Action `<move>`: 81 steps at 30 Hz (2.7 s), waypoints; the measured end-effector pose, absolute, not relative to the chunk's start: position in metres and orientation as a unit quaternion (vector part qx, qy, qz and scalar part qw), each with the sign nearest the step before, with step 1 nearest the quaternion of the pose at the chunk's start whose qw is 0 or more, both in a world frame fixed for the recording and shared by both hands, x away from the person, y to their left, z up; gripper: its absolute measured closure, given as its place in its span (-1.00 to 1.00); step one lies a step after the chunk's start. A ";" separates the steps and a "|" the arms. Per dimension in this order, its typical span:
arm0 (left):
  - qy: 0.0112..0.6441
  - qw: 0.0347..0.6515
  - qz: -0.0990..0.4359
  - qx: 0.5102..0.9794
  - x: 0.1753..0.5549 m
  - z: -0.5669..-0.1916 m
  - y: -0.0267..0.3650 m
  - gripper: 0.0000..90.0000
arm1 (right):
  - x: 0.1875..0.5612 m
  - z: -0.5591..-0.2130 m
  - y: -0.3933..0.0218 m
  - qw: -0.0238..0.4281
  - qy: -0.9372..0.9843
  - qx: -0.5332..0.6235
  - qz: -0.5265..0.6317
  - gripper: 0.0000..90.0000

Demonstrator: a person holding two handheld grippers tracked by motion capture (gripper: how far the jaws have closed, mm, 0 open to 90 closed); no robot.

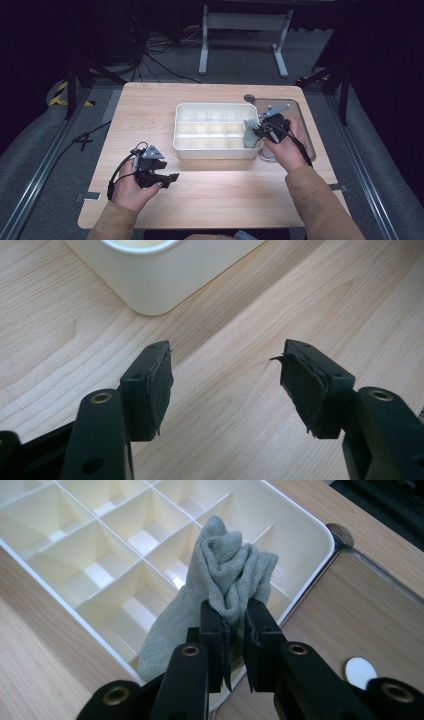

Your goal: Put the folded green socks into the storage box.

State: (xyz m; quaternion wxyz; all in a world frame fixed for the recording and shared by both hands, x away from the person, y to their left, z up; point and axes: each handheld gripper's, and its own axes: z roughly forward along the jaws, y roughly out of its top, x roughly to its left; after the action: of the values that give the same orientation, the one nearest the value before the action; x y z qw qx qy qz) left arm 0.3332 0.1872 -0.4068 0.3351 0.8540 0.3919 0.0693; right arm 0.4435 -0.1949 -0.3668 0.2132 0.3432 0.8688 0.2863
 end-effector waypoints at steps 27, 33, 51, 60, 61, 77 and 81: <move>0.394 0.333 0.067 0.854 0.333 -0.409 0.187 -0.16 | 0.450 -0.403 -0.178 0.159 0.898 0.357 0.202 0.78; 0.395 0.332 0.068 0.854 0.332 -0.409 0.188 -0.16 | 0.454 -0.402 -0.180 0.134 0.893 0.379 0.203 0.68; 0.397 0.335 0.070 0.852 0.332 -0.410 0.189 -0.20 | 0.469 -0.391 -0.164 0.130 0.889 0.387 0.207 0.63; 0.398 0.334 0.068 0.852 0.330 -0.410 0.191 -0.20 | 0.482 -0.420 -0.153 0.082 0.911 0.389 0.111 0.72; 0.397 0.336 0.068 0.851 0.330 -0.410 0.191 -0.20 | 0.483 -0.421 -0.153 0.081 0.907 0.398 0.109 0.72; 0.408 0.334 0.066 0.847 0.329 -0.414 0.195 -0.21 | 0.470 -0.396 -0.182 0.065 0.883 0.412 0.214 0.43; 0.408 0.337 0.064 0.846 0.329 -0.413 0.195 -0.21 | 0.465 -0.388 -0.188 0.073 0.878 0.409 0.237 0.40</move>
State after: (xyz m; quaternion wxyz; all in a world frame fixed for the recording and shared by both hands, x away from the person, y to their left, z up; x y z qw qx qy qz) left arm 0.3285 0.1952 -0.4131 0.3367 0.8463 0.4078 0.0640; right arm 0.4654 -0.1876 -0.3882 0.0729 0.4090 0.8783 0.2366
